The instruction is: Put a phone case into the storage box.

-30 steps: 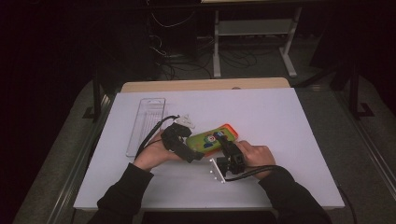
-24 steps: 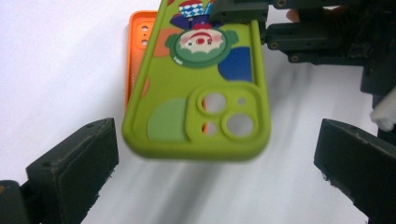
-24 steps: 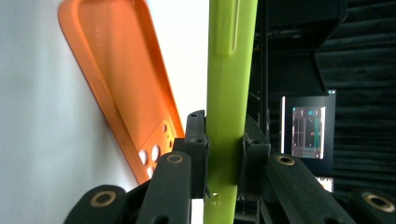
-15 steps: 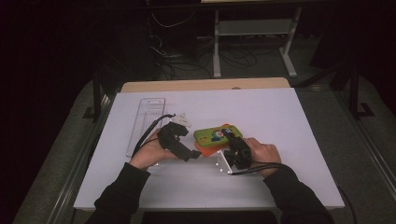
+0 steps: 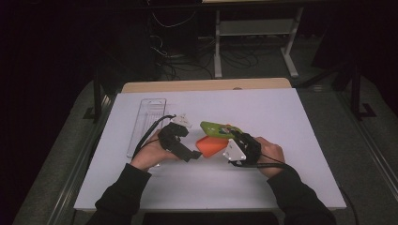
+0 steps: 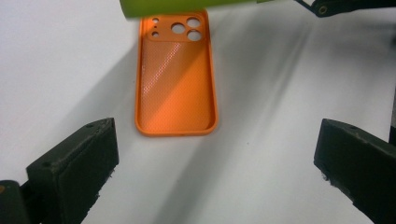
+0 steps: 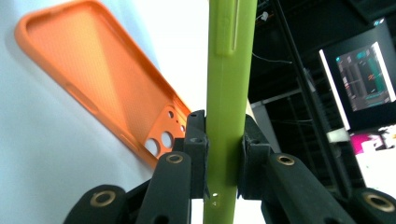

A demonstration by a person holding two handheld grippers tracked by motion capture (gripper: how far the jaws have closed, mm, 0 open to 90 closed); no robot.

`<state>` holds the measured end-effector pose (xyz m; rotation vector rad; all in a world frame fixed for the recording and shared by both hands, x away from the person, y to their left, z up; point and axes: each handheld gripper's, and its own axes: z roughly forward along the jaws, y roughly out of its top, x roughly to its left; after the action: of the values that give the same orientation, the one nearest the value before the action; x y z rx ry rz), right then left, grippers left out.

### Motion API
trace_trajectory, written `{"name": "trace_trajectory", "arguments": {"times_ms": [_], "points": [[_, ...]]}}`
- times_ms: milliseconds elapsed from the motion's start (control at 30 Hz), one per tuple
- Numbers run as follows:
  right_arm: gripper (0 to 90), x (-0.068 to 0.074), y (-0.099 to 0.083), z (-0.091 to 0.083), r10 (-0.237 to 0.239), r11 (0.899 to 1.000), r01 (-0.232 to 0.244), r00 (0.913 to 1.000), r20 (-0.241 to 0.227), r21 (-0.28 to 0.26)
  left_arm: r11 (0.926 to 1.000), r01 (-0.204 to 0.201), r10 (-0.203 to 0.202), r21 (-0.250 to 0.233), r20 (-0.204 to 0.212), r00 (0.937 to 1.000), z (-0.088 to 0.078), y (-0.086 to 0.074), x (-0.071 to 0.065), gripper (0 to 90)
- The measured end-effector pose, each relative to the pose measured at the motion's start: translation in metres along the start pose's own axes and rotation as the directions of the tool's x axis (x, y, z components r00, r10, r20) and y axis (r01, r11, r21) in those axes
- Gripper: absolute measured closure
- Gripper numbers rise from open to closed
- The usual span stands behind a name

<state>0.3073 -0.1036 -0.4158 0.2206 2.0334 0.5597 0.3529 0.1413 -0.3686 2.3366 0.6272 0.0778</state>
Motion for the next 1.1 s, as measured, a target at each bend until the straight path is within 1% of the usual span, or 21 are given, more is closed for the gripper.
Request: {"name": "trace_trajectory", "arguments": {"times_ms": [100, 167, 200, 267, 333, 367, 433, 467, 500, 567, 633, 667, 700, 733, 767, 833, 900, 933, 1000, 1067, 1100], "points": [[75.7, -0.003, -0.001, 0.0, 0.062, 0.998, -0.062, 0.9979, -0.019, 0.002, 1.0, 0.006, -0.006, 0.002, -0.006, 1.0, 0.0, 0.0, 0.0, 0.0], [75.7, -0.005, -0.001, 0.0, 0.109, 0.994, -0.109, 0.9935, -0.032, 0.002, 1.0, 0.006, -0.006, -0.002, -0.005, 1.0, 0.0, 0.0, 0.0, 0.0], [75.7, -0.004, -0.001, 0.0, 0.155, 0.988, -0.155, 0.9874, -0.034, -0.004, 0.9997, -0.016, 0.016, 0.02, -0.005, 0.9999, -0.002, 0.0, 0.001, 0.0], [75.7, -0.008, -0.002, 0.001, 0.183, 0.983, -0.183, 0.9818, -0.051, -0.004, 0.9999, -0.007, 0.008, 0.015, -0.005, 1.0, -0.001, -0.001, 0.001, 0.0], [75.7, -0.012, -0.004, 0.001, 0.214, 0.977, -0.215, 0.9749, -0.06, -0.004, 0.9995, -0.022, 0.022, 0.021, -0.009, 0.9997, -0.001, 0.0, 0.001, 0.0], [75.7, -0.014, -0.005, 0.001, 0.233, 0.972, -0.235, 0.9695, -0.074, -0.006, 1.0, 0.004, -0.004, 0.009, -0.007, 1.0, 0.0, -0.001, -0.001, 0.0], [75.7, -0.018, -0.006, 0.001, 0.287, 0.957, -0.289, 0.9531, -0.096, -0.007, 0.9996, -0.006, 0.006, 0.026, -0.007, 1.0, 0.0, -0.001, 0.0, 0.0], [75.7, -0.019, -0.007, 0.0, 0.322, 0.946, -0.324, 0.9403, -0.11, -0.006, 0.9997, -0.004, 0.004, 0.025, -0.008, 1.0, 0.0, -0.001, 0.0, 0.0], [75.7, -0.022, -0.008, 0.0, 0.341, 0.939, -0.345, 0.9322, -0.121, -0.006, 0.9997, -0.004, 0.004, 0.026, -0.009, 1.0, 0.0, -0.001, 0.0, 0.0], [75.7, -0.024, -0.009, 0.0, 0.418, 0.906, -0.424, 0.8963, -0.147, -0.008, 0.9997, -0.006, 0.006, 0.025, -0.012, 0.9999, 0.0, 0.0, 0.0, 0.0], [75.7, -0.028, -0.012, 0.001, 0.455, 0.886, -0.464, 0.874, -0.169, -0.01, 0.9995, -0.014, 0.015, 0.027, -0.013, 0.9998, -0.001, 0.0, 0.001, 0.0], [75.7, -0.03, -0.012, 0.0, 0.485, 0.87, -0.494, 0.8556, -0.181, -0.005, 0.9996, -0.011, 0.011, 0.025, -0.014, 0.9998, 0.0, 0.0, 0.001, 0.0], [75.7, -0.032, -0.014, 0.001, 0.496, 0.862, -0.507, 0.8469, -0.191, -0.007, 0.9996, -0.012, 0.012, 0.025, -0.012, 0.9999, 0.0, 0.0, 0.001, 0.0], [75.7, -0.033, -0.016, 0.001, 0.52, 0.846, -0.532, 0.8296, -0.203, -0.006, 0.9996, -0.011, 0.011, 0.024, -0.009, 0.9999, 0.0, 0.0, 0.001, 0.0], [75.7, -0.034, -0.016, 0.001, 0.557, 0.822, -0.57, 0.8016, -0.217, 0.005, 0.9996, -0.012, 0.012, 0.024, -0.008, 0.9999, 0.0, 0.0, 0.001, 0.0], [75.7, -0.038, -0.019, 0.001, 0.587, 0.797, -0.604, 0.7719, -0.243, 0.009, 0.9996, -0.012, 0.012, 0.025, -0.009, 0.9999, 0.0, 0.0, 0.001, 0.0], [75.7, -0.041, -0.022, 0.002, 0.621, 0.768, -0.64, 0.7375, -0.265, 0.018, 0.9996, -0.006, 0.006, 0.029, -0.008, 0.9999, 0.0, 0.0, 0.001, 0.0], [75.7, -0.042, -0.023, 0.003, 0.634, 0.757, -0.653, 0.7243, -0.272, 0.023, 0.9995, -0.012, 0.012, 0.028, -0.009, 0.9999, 0.0, 0.0, 0.001, 0.0], [75.7, -0.044, -0.026, 0.004, 0.641, 0.747, -0.664, 0.7135, -0.284, 0.017, 0.9996, -0.01, 0.011, 0.026, -0.01, 0.9999, 0.0, 0.0, 0.001, 0.0], [75.7, -0.045, -0.028, 0.004, 0.665, 0.724, -0.689, 0.6854, -0.297, 0.031, 0.9996, -0.01, 0.011, 0.025, -0.011, 0.9999, -0.001, 0.0, 0.001, 0.0], [75.7, -0.047, -0.029, 0.005, 0.667, 0.72, -0.693, 0.6811, -0.303, 0.026, 0.9996, -0.009, 0.009, 0.025, -0.011, 0.9999, -0.001, 0.0, 0.001, 0.0]]}}
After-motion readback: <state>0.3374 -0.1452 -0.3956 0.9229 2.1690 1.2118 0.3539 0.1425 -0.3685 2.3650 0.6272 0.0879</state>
